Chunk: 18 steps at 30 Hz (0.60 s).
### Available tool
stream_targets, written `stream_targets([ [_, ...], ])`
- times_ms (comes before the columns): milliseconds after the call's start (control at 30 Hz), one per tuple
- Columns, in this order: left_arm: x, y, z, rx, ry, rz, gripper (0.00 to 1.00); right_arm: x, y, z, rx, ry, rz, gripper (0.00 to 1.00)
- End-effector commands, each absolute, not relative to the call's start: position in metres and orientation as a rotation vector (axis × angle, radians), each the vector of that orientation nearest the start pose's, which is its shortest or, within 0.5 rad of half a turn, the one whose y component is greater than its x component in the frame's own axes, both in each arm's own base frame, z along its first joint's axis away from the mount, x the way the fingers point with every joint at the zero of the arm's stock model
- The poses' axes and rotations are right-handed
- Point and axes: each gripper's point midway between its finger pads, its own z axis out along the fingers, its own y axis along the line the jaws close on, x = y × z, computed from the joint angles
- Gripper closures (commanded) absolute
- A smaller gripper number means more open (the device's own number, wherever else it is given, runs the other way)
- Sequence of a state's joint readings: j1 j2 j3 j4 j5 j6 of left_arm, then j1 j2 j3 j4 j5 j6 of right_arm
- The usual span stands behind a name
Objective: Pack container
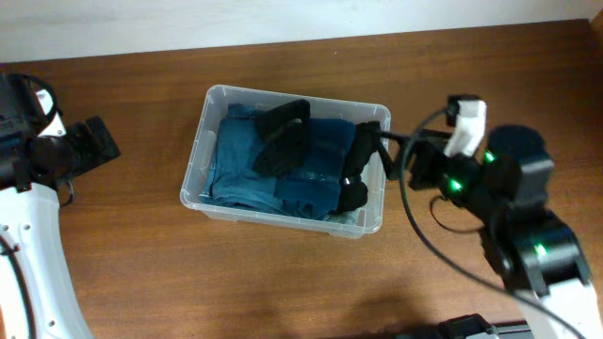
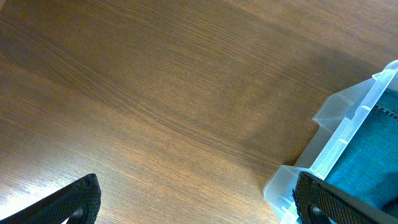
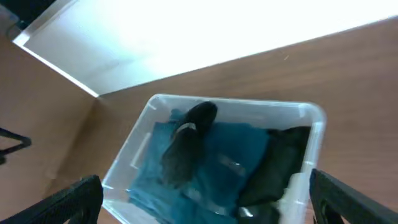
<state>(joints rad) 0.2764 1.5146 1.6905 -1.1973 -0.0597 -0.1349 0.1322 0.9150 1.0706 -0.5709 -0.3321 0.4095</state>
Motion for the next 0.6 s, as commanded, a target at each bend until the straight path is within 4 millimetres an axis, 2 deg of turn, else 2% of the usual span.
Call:
stream_targets([
  [0, 0.347, 0.110, 0.268, -0.554, 2.540, 0.126, 0.00, 0.281, 0.073, 0.346, -0.026, 1.938, 0.471, 0.02],
  [133, 0.347, 0.110, 0.268, -0.554, 2.540, 0.126, 0.00, 0.264, 0.042, 0.345, 0.002, 1.937, 0.253, 0.02],
  [300, 0.347, 0.110, 0.268, -0.554, 2.540, 0.126, 0.00, 0.239, -0.006, 0.328, 0.145, 1.964, -0.028, 0.02],
  [433, 0.347, 0.110, 0.268, -0.554, 2.540, 0.126, 0.00, 0.220, -0.027, 0.316, 0.225, 1.935, -0.109, 0.02],
  [567, 0.347, 0.110, 0.268, -0.554, 2.540, 0.126, 0.00, 0.202, -0.042, 0.297, 0.292, 1.926, -0.159, 0.02],
])
